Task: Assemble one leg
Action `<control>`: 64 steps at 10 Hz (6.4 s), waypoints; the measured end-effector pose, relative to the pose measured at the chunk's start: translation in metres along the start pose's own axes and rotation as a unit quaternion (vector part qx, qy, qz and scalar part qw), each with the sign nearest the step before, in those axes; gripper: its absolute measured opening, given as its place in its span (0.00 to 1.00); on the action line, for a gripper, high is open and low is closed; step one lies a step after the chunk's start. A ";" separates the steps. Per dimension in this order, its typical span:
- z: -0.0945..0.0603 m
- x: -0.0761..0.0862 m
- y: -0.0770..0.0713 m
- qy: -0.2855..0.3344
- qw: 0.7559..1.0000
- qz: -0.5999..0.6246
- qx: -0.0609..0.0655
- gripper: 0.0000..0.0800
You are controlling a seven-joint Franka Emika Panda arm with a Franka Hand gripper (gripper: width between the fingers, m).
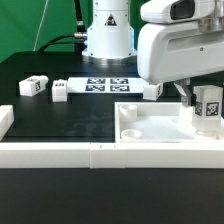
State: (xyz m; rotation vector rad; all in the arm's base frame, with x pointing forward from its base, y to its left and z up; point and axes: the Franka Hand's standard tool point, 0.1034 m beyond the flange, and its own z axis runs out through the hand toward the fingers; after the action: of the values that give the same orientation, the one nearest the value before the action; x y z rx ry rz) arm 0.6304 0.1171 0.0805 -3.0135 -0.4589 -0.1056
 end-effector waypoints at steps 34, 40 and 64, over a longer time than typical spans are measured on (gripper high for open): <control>0.004 0.002 -0.006 0.024 0.999 -0.026 -0.039 0.36; 0.005 0.001 -0.004 0.031 0.975 0.219 -0.031 0.36; 0.003 0.004 -0.004 0.009 0.998 0.003 -0.059 0.66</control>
Offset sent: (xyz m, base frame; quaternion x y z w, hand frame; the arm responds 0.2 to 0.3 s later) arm 0.0000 0.0000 0.0000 0.0000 0.0000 0.0799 0.9968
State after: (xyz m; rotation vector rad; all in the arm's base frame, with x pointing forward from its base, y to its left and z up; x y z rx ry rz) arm 0.6333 0.1227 0.0778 -3.1254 -0.4573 -0.1645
